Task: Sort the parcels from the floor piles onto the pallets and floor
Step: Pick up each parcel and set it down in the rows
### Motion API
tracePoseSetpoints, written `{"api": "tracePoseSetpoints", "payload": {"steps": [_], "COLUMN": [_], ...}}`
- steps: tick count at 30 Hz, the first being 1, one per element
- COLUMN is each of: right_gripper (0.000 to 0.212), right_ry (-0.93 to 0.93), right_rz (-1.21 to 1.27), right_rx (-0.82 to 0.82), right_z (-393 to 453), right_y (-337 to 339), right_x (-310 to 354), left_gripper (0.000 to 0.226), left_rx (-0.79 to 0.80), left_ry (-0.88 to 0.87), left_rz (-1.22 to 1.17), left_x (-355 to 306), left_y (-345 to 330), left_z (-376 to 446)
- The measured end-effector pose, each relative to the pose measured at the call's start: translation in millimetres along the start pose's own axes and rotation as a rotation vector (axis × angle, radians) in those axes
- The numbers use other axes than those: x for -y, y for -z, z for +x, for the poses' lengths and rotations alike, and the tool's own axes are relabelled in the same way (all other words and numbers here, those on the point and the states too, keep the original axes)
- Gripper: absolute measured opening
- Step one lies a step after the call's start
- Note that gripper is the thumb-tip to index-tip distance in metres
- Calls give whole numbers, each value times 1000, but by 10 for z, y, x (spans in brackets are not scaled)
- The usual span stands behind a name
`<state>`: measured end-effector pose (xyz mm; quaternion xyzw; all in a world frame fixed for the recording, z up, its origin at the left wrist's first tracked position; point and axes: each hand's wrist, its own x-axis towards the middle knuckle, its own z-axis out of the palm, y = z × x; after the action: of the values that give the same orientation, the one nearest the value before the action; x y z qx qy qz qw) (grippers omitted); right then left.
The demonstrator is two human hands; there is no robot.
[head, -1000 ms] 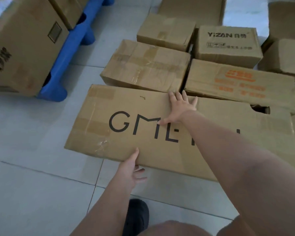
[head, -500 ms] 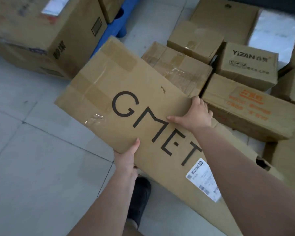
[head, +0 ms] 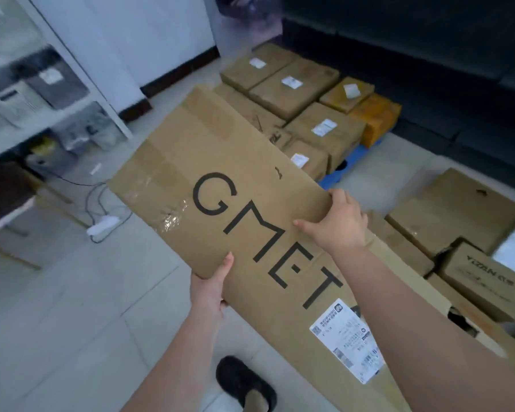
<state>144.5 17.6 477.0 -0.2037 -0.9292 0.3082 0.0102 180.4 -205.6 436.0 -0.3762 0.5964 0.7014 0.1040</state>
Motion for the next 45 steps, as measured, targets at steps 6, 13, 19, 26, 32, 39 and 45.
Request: {"api": "tracePoseSetpoints", "payload": {"steps": [6,13,19,26,32,39,45], "right_gripper": [87,88,91,86,88,84,84], "right_ry": [118,165,224,234,157,27,-102], "right_rz": [-39,-19,19,-10,-9,-47,-45], "right_rx": [60,68,56,115,181,185,169], "right_z": [137,647,1539,3021,4148,5215,6141], "right_y": [28,-474,-776,-1209,-1731,-2524,-3098], "right_x": [1355,2467,3204,3907,4339,4963,5591], "left_gripper": [93,81,78,72,65,65,68], "left_rx": [-56,-129,-163,-198,-226,-164,-83], "left_ry": [21,-45,-58,-4,37,126,195], "left_rz": [-131,-189,-216,-228,-236,-175,-42], "left_x": [-996,-1930,-2691,-3640,-4324,-5055,-5820], "left_y": [674,1112,1013,506,213,99,-44], "left_z": [51,778,1512,2710,3783,5284,6585]}}
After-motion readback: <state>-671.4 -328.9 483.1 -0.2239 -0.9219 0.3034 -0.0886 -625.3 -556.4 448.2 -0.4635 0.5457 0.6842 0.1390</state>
